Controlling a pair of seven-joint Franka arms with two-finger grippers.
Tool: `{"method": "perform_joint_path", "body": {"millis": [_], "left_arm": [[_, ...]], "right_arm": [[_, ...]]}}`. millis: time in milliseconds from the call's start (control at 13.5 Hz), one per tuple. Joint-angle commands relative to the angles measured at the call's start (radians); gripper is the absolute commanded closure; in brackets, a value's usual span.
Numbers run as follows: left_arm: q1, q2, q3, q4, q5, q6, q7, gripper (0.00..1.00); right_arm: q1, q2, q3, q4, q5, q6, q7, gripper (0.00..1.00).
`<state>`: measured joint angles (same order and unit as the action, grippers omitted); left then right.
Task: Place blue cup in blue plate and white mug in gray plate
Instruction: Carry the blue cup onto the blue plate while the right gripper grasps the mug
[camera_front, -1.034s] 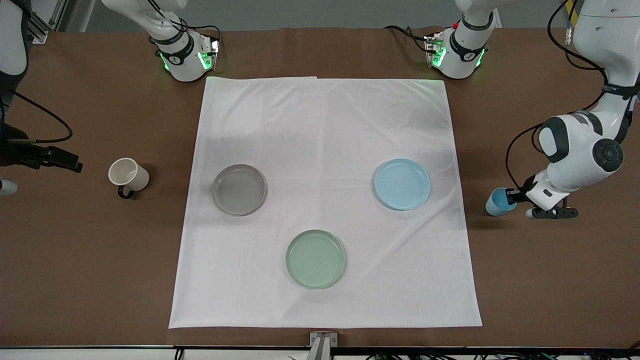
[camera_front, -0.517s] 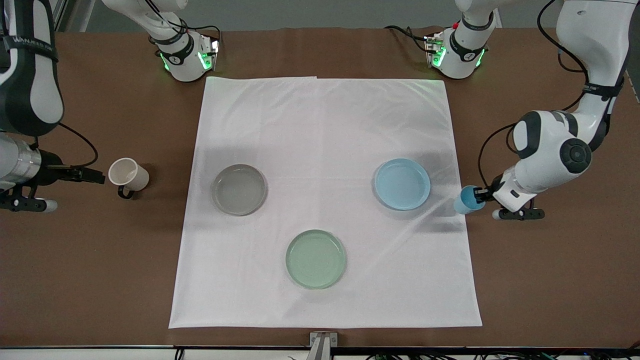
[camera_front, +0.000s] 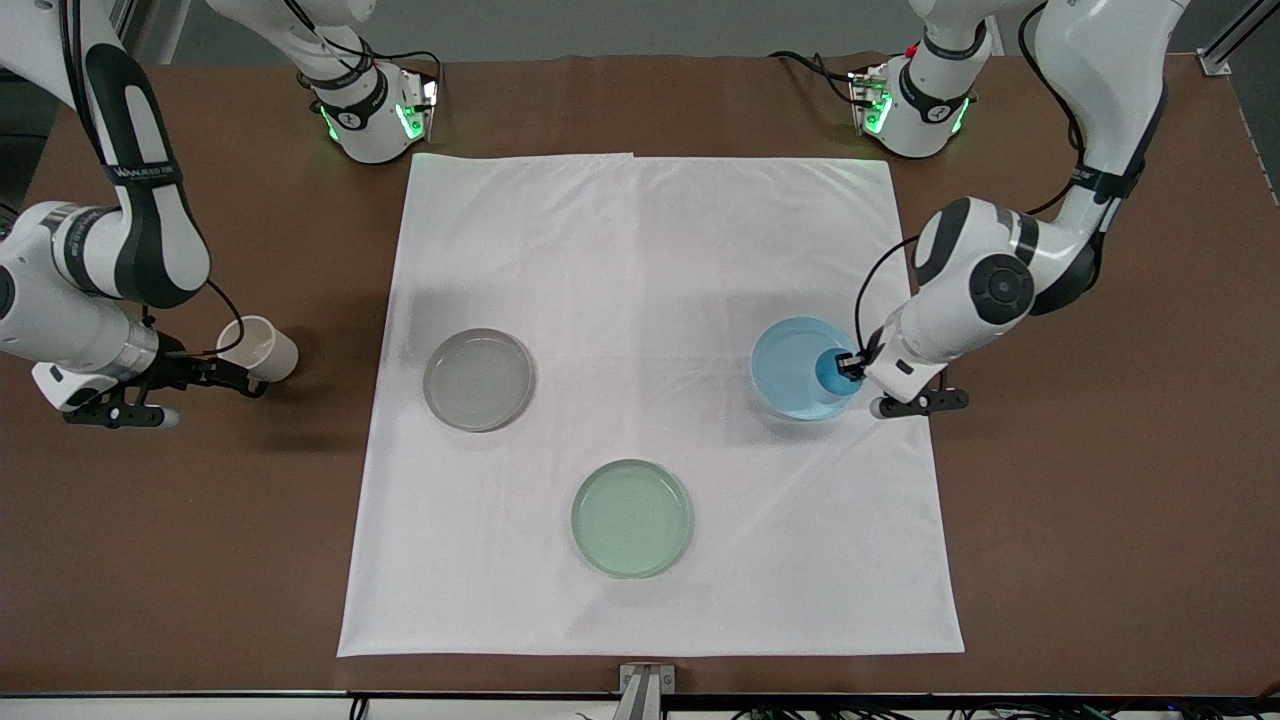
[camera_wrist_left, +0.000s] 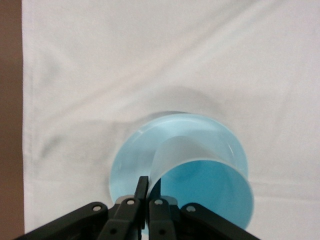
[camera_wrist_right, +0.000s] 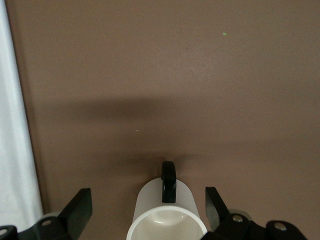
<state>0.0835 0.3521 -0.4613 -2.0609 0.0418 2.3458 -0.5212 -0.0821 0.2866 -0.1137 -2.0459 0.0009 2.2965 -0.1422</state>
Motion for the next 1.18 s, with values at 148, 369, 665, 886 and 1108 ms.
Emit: {"method": "perform_joint_path", "body": {"millis": [148,369,665,886,1108], "left_arm": [[-0.054,0.057,0.003,-0.004,0.046,-0.016,-0.124,0.88],[-0.059,0.074,0.004,-0.004,0.05,-0.016,-0.171,0.53],[-0.011,0.038,0.009,0.137,0.05,-0.174,-0.16,0.0],[0.039,0.042,0.01,0.393,0.05,-0.417,-0.142,0.0],[0.12,0.025,0.012,0.533,0.059,-0.515,-0.047,0.0]], "right_arm": [[-0.053,0.045,0.008,-0.033,0.007,0.103,-0.068,0.04],[-0.064,0.062,0.009,-0.037,0.013,0.104,-0.076,0.16],[-0.059,0.063,0.014,-0.068,0.019,0.104,-0.073,0.25],[-0.059,0.065,0.014,-0.076,0.019,0.103,-0.071,0.31],[-0.058,0.065,0.014,-0.089,0.019,0.103,-0.07,0.41]]}}
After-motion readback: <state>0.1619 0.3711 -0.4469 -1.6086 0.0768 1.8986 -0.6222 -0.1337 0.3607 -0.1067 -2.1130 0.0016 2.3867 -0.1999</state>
